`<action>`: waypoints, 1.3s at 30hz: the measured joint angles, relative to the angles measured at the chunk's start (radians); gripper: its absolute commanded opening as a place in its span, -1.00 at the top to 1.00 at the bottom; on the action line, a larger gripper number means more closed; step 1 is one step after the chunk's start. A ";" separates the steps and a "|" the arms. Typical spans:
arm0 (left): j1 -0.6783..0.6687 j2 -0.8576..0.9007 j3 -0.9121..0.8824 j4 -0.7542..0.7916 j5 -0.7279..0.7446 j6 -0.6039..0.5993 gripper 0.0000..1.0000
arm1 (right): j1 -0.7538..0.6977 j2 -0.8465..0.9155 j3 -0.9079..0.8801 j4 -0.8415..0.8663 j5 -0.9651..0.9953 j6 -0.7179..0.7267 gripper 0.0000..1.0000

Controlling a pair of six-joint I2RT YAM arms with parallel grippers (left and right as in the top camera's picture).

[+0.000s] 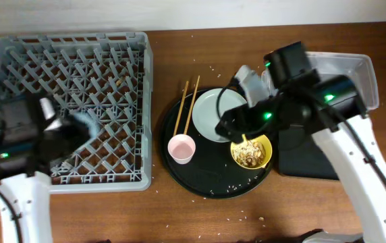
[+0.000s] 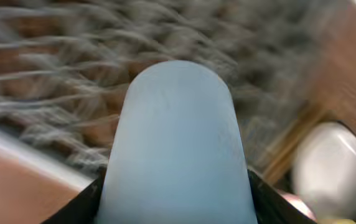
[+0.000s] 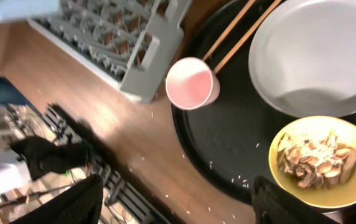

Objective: Sort waste into correct bins and load items into the dishwasher rack
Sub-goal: 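Place the blue cup upside down in the dish rack with the left gripper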

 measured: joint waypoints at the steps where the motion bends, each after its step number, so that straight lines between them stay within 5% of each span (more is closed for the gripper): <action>1: 0.045 0.011 0.000 -0.005 -0.047 -0.008 0.10 | 0.024 0.000 -0.004 -0.002 0.016 0.003 -0.55; 8: 0.166 0.274 0.003 0.113 -0.076 -0.024 0.10 | 0.052 0.022 -0.005 -0.002 0.048 0.008 -0.55; 9: 0.166 0.305 0.003 0.116 -0.050 -0.024 -0.02 | 0.052 0.022 -0.005 -0.002 0.048 0.008 -0.55; 10: 0.166 0.322 0.003 0.112 -0.034 -0.024 -0.43 | 0.052 0.022 -0.005 -0.002 0.048 0.008 -0.55; 12: 0.166 0.331 0.003 0.107 -0.020 -0.030 -0.84 | 0.052 0.022 -0.005 -0.002 0.048 0.008 -0.56; 14: 0.166 0.331 0.003 0.106 -0.014 -0.033 -0.96 | 0.052 0.022 -0.005 0.003 0.049 0.009 -0.62; 23: 0.047 0.161 0.155 -0.023 0.007 0.111 -0.98 | 0.059 0.247 -0.006 0.151 0.208 0.196 -0.60; 28: -0.098 0.113 0.155 -0.038 0.082 0.229 -0.98 | 0.184 0.346 -0.008 0.370 0.232 0.195 -0.33; 30: -0.152 0.109 0.155 -0.057 0.098 0.275 -0.98 | 0.209 0.368 -0.008 0.331 0.232 0.188 -0.01; 32: -0.189 0.109 0.155 -0.070 0.102 0.297 -0.98 | 0.218 0.369 -0.017 0.239 0.240 0.189 0.02; 36: -0.196 0.109 0.155 -0.052 0.149 0.304 -0.98 | 0.245 0.372 -0.295 0.509 0.243 0.237 0.26; 37: -0.196 0.109 0.155 -0.051 0.168 0.304 -0.99 | 0.246 0.382 -0.392 0.583 0.230 0.257 0.65; 39: -0.196 0.109 0.155 -0.051 0.206 0.304 -0.99 | 0.246 0.388 -0.441 0.635 0.193 0.278 0.92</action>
